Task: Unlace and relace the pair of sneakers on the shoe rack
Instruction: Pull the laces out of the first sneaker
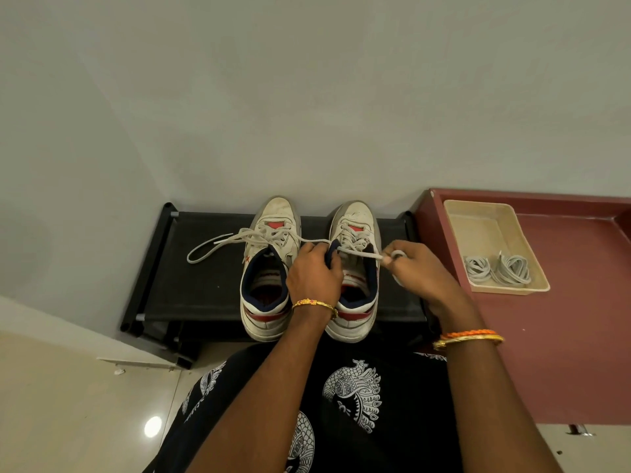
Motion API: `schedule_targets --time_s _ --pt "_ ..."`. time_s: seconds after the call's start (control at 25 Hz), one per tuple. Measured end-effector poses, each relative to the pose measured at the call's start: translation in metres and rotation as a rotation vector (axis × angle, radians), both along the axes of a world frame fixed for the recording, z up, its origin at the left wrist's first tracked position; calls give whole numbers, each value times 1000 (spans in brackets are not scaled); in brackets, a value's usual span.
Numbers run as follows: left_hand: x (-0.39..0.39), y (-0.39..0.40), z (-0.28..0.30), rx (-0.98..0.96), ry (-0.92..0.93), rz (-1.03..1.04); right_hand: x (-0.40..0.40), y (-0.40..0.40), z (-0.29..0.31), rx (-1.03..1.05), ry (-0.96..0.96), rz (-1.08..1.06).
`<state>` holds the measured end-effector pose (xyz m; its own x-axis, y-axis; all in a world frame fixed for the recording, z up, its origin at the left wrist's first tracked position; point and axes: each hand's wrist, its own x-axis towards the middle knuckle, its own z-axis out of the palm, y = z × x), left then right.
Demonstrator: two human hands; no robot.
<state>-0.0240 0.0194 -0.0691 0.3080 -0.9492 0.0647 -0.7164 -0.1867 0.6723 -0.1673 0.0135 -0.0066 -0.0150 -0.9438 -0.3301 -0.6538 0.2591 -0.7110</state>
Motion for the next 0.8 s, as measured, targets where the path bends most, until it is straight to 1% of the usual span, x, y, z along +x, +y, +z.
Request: schedule_targets --time_s 0.08,0.12,0.16,0.24,0.28,0.36,0.4,0.44,0.52,0.6,0.64,0.72,0.76,0.8 --pt "1 -1 0 5 10 12 -20 0 1 103 -195 -139" --pt "0 -1 0 11 15 11 -28 0 -2 126 -261 -226" --pt "0 -1 0 18 22 9 -34 -2 -8 129 -271 -299" --pt "0 -1 3 37 47 10 -34 -3 -20 62 -242 -428" --pt "0 -1 6 48 55 12 -29 -3 -23 -4 -286 -496" --pt "0 -2 9 67 22 -15 -20 -6 -23 -131 -439 -593" --pt "-1 -3 10 55 -23 -51 -17 -7 -20 -194 -463 -590" --pt "0 -5 10 27 -88 -101 -15 -9 -18 -255 -416 -553" --pt "0 -10 9 -7 -252 -228 -7 -10 -16 -309 -224 -399" --pt "0 -15 8 27 -377 -347 7 -5 -18 -329 -44 -249" --pt "-1 -18 7 52 -402 -389 13 -2 -22 -342 31 -172" --pt "-2 -22 8 77 -391 -415 24 -1 -33 -348 168 5" --pt "-2 -24 8 75 -371 -406 26 -2 -38 -336 157 37" --pt "-3 -26 8 69 -350 -397 25 -6 -40 -322 102 2"
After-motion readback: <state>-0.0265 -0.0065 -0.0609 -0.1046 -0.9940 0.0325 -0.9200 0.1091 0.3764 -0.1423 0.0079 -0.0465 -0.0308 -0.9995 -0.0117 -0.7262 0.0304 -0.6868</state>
